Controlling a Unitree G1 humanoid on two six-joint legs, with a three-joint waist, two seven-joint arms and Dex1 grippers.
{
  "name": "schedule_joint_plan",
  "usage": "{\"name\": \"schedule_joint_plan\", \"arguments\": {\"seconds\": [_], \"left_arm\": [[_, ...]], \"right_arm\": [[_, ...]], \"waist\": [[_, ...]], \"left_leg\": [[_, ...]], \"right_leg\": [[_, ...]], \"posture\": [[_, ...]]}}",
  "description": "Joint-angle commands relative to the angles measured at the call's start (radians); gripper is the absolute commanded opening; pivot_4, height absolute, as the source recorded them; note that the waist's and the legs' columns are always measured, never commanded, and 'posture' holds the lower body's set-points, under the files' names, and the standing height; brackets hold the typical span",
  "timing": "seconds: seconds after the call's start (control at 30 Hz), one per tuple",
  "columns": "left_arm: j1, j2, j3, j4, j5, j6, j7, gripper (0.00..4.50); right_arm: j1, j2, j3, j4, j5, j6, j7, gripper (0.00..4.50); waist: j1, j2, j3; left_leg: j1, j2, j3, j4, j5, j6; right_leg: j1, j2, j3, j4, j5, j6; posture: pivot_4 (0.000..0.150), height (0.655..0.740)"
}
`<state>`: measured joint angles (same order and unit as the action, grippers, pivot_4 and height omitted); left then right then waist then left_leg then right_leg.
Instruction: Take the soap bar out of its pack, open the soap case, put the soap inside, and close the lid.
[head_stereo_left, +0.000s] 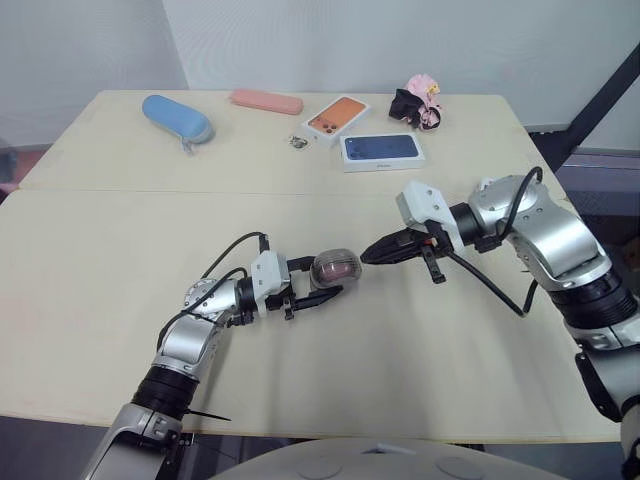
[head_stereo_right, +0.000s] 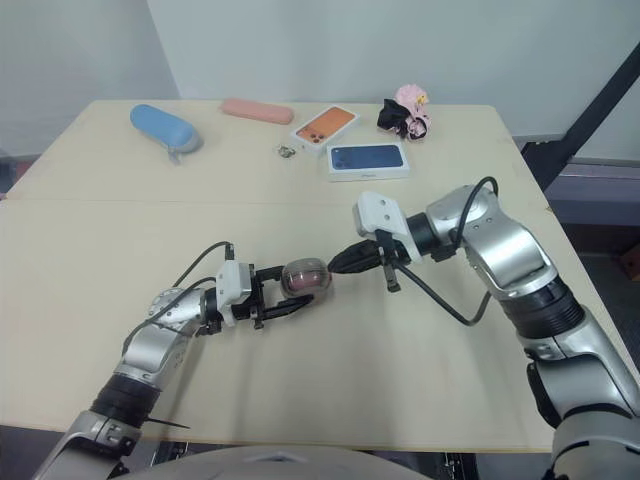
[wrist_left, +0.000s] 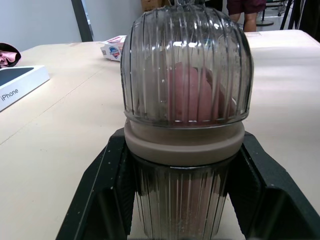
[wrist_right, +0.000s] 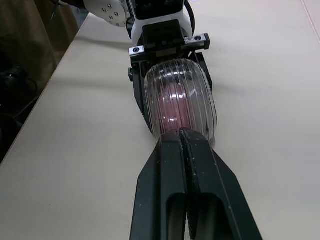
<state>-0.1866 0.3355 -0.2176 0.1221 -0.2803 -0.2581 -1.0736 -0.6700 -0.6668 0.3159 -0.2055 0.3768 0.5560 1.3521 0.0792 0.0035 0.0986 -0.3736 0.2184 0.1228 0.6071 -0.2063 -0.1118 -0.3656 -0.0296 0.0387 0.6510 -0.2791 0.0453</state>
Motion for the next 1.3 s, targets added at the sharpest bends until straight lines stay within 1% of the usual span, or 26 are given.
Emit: {"name": "schedule_joint_plan", "arguments": {"seconds": [0.03,0.5,0.8,1.03,1.17,1.3], "left_arm": [[0.002,0.011,0.002,0.01,0.017,0.005,0.009,1.93],[0.0,0.013,0.006,0.008,0.018,0.007,0.015,1.93],[-0.003,0.013,0.008,0.008,0.018,0.007,0.019,1.93],[-0.003,0.012,0.008,0.009,0.017,0.004,0.022,1.93],[-0.005,0.012,0.011,0.007,0.015,0.002,0.026,1.93],[-0.006,0.019,0.019,-0.009,-0.005,0.034,0.024,1.93]], "right_arm": [[-0.012,0.008,-0.014,-0.031,0.018,-0.005,-0.005,0.09],[0.012,0.073,0.04,-0.004,-0.031,-0.032,-0.07,0.09],[0.026,0.084,0.091,0.023,-0.072,-0.061,-0.082,0.09],[0.034,0.088,0.127,0.06,-0.119,-0.081,-0.105,0.09],[0.037,0.093,0.115,0.064,-0.11,-0.081,-0.114,0.09],[0.026,0.098,0.042,0.087,-0.07,-0.084,-0.125,0.09]], "waist": [[0.0,0.0,0.0],[-0.002,0.0,0.0],[-0.004,0.0,0.0],[-0.009,0.0,-0.001],[-0.013,0.0,-0.001],[-0.015,0.0,-0.001]], "left_leg": [[0.0,0.0,0.0,0.0,0.0,0.0],[0.0,0.0,0.0,0.0,0.0,0.0],[0.001,0.0,0.0,0.0,0.0,0.0],[0.007,0.0,0.0,-0.001,0.0,0.0],[0.008,0.0,0.0,-0.002,0.0,-0.001],[0.008,0.0,0.0,-0.002,0.001,-0.001]], "right_leg": [[0.0,0.0,0.0,0.0,0.0,0.0],[0.0,0.0,0.0,0.001,0.0,0.0],[0.002,0.0,0.0,0.001,0.0,0.0],[0.007,-0.001,0.001,0.001,0.0,0.0],[0.008,-0.001,0.001,0.001,0.001,-0.001],[0.008,-0.001,0.001,0.001,0.001,-0.001]], "posture": [[0.15,0.74],[0.15,0.74],[0.15,0.74],[0.15,0.74],[0.15,0.74],[0.15,0.74]]}}
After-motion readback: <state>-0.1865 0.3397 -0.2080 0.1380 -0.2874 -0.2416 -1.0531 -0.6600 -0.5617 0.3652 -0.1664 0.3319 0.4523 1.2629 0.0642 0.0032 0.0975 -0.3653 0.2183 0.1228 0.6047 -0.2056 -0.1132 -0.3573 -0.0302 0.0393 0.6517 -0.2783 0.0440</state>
